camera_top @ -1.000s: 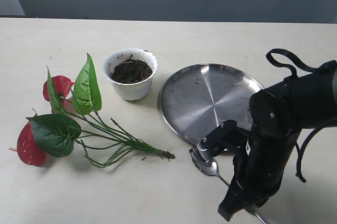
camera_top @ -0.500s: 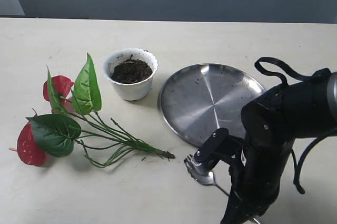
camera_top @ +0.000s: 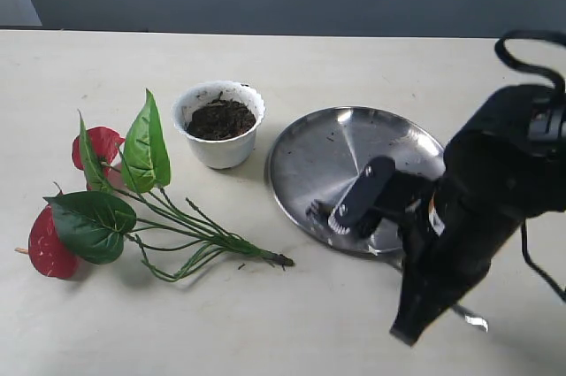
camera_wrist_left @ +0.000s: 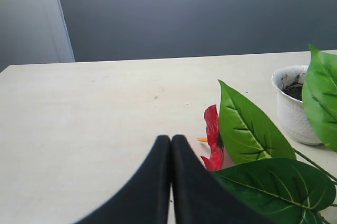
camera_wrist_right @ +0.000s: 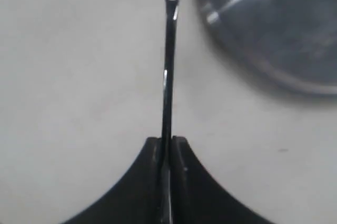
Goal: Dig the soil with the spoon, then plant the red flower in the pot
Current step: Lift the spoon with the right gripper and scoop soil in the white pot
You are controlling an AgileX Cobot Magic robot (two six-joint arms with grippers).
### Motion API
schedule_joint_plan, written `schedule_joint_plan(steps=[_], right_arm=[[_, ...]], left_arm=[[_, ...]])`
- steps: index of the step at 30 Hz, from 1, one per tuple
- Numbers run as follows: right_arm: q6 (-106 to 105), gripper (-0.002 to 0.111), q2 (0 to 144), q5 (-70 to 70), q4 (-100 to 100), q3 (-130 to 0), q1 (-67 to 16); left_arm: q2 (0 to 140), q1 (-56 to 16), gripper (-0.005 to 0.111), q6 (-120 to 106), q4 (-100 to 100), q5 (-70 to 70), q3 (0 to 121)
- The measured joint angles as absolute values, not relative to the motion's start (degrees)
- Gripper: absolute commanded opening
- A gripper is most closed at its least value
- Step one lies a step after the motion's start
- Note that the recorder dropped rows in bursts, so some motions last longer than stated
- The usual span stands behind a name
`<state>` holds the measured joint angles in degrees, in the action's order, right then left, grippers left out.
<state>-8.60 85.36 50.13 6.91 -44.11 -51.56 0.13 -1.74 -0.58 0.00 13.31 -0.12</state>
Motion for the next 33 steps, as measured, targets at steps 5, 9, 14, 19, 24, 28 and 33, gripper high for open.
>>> schedule_joint_plan(steps=[5,9,14,19,24,28,33], right_arm=[[-4.7,-0.001,84.3,51.4,27.6,-55.0,-51.6],[-4.6,-0.001,87.0,51.6,50.0,-66.4,-51.6],[-16.5,-0.001,95.1,52.6,71.0,-73.9,-51.6],[-18.2,-0.001,104.9,53.2,91.3,-73.8,-51.6],[-17.0,-0.001,110.2,51.3,98.5,-74.5,-52.3],[-16.8,-0.001,111.9,45.6,98.8,-74.8,-54.2],[-18.3,-0.001,116.2,43.6,99.3,-76.1,-56.0]], left_arm=[[0.1,-1.7,0.000,-0.6,0.0,13.3,-0.1],[0.1,-1.7,0.000,-0.6,0.0,13.3,-0.1],[0.1,-1.7,0.000,-0.6,0.0,13.3,-0.1],[0.1,-1.7,0.000,-0.6,0.0,13.3,-0.1],[0.1,-1.7,0.000,-0.6,0.0,13.3,-0.1],[0.1,-1.7,0.000,-0.6,0.0,13.3,-0.1],[0.1,-1.7,0.000,-0.6,0.0,13.3,-0.1]])
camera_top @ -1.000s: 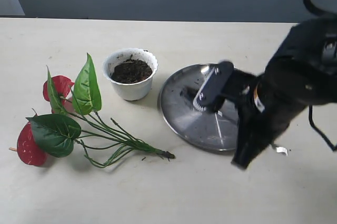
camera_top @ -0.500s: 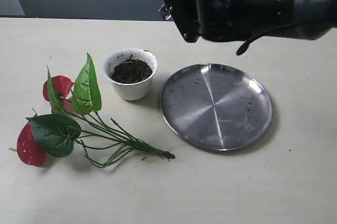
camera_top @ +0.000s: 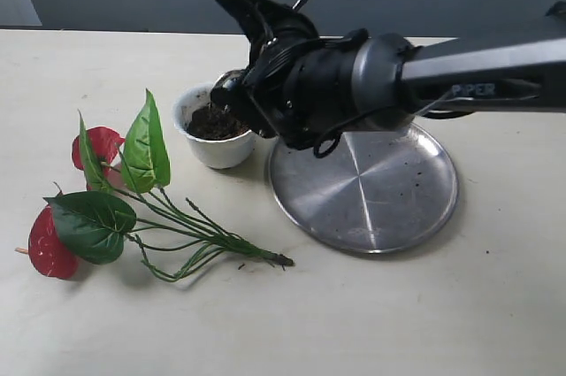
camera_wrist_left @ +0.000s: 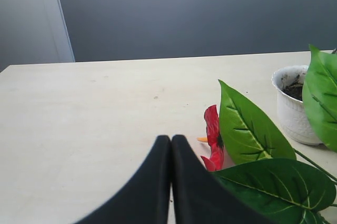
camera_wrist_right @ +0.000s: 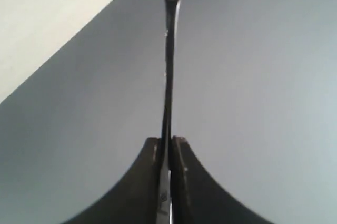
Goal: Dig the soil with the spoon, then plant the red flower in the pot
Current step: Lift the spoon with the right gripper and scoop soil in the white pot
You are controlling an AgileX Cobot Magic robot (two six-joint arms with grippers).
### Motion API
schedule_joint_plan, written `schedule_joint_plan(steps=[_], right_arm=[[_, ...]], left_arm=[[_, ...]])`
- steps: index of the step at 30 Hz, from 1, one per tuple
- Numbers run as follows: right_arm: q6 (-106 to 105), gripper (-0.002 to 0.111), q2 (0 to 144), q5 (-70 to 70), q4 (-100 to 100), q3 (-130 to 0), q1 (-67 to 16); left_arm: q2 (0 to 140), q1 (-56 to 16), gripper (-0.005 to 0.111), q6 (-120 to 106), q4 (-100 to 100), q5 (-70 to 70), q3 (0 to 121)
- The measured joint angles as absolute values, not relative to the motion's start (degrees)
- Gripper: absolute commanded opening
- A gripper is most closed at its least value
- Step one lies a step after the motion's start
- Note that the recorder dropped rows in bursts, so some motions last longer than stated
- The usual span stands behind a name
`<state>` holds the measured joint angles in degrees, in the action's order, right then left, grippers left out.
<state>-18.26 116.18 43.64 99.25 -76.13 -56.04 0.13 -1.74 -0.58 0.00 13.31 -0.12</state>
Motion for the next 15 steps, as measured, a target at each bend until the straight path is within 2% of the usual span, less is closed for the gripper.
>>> schedule_joint_plan(steps=[15], right_arm=[[-20.6,-0.001,124.0,46.6,99.6,-80.4,-60.3]], left_arm=[[0.1,-1.7,0.000,-0.7,0.0,13.3,-0.1]])
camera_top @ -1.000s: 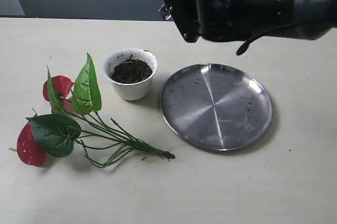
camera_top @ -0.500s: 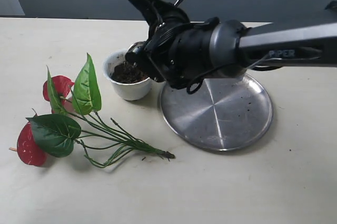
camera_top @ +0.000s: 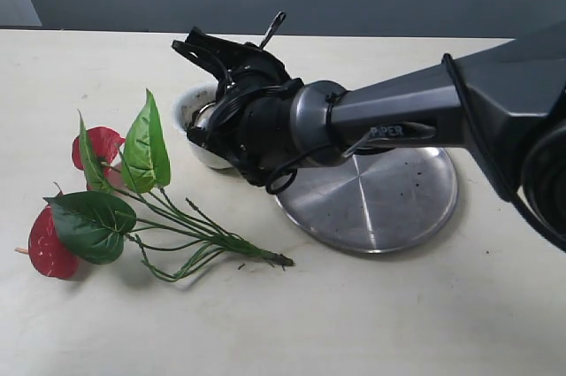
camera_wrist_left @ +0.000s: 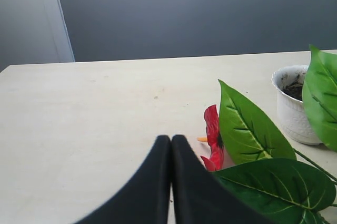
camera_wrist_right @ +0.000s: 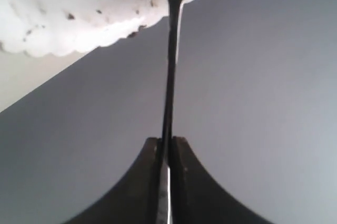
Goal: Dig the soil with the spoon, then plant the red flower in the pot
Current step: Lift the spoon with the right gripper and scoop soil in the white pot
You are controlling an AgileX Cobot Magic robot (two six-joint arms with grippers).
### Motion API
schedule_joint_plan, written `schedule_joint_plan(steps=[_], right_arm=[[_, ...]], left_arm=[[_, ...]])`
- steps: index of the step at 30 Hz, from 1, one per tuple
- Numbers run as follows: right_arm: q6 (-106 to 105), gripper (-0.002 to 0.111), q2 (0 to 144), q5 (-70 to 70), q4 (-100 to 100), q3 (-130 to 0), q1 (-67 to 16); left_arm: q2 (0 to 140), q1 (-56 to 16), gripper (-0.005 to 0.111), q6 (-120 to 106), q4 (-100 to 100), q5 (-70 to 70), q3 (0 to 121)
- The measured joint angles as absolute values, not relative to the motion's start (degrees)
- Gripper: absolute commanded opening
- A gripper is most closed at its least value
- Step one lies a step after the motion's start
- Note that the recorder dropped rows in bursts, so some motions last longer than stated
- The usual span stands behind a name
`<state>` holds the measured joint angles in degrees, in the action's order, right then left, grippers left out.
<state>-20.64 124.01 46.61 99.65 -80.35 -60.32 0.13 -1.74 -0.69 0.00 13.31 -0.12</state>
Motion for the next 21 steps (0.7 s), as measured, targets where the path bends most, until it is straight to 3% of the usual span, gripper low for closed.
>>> schedule_joint_plan(steps=[21], right_arm=[[-21.5,-0.001,125.1,48.2,99.5,-84.0,-60.9]], left_arm=[[0.1,-1.7,0.000,-0.7,0.0,13.3,-0.1]])
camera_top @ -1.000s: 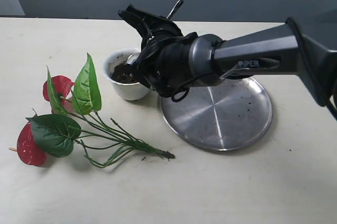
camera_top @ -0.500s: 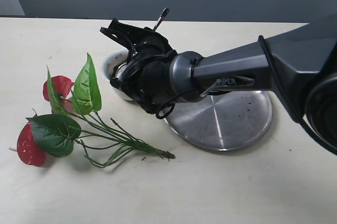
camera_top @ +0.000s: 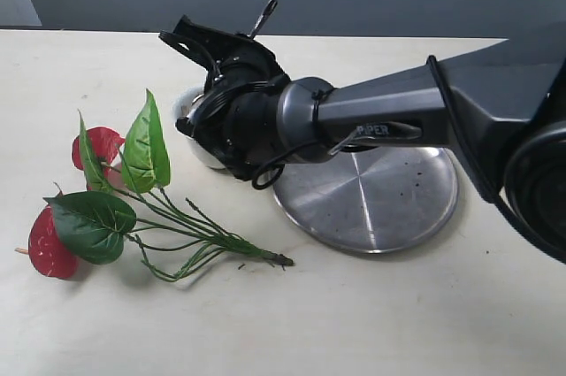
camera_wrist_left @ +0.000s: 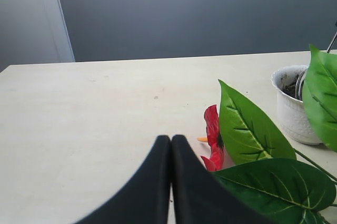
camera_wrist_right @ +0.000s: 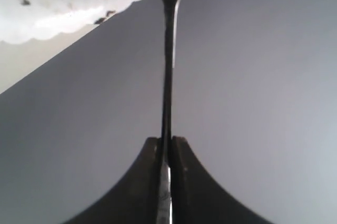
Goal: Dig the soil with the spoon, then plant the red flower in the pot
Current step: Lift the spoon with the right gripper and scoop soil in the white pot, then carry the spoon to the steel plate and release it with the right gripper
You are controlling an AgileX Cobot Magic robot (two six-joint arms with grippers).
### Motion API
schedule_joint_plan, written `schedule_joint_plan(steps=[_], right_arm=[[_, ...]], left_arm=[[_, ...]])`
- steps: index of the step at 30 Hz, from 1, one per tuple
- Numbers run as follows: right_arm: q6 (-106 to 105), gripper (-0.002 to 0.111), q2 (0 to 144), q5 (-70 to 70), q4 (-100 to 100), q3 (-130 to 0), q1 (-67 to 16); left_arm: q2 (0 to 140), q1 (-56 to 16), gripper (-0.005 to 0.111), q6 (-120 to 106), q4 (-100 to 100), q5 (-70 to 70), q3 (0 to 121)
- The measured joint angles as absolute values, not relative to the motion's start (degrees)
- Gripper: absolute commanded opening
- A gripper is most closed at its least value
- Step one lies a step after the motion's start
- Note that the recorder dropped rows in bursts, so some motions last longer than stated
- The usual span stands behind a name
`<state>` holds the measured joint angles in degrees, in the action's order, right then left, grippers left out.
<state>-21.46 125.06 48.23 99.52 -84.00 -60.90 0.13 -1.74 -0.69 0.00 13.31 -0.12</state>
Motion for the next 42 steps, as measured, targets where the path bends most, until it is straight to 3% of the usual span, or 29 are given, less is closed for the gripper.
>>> schedule_joint_plan(steps=[11,17,25,29,42], right_arm=[[-21.0,-0.001,125.1,48.4,95.0,-84.1,-60.8],[-13.0,-0.001,124.8,58.9,86.4,-91.3,-58.1],[-10.8,-0.001,118.7,68.2,17.9,-100.1,-41.7],[-14.2,-0.001,123.3,69.8,-0.4,-98.7,-36.1],[-12.8,-0.001,127.5,70.1,0.0,-93.5,-35.7]], left_arm=[[0.1,-1.7,0.000,-0.7,0.0,13.3,-0.1],[0.1,-1.7,0.000,-0.7,0.0,13.3,-0.1],[0.1,-1.7,0.000,-0.7,0.0,13.3,-0.1],[0.1,-1.7,0.000,-0.7,0.0,13.3,-0.1],[0.1,-1.7,0.000,-0.7,0.0,13.3,-0.1]])
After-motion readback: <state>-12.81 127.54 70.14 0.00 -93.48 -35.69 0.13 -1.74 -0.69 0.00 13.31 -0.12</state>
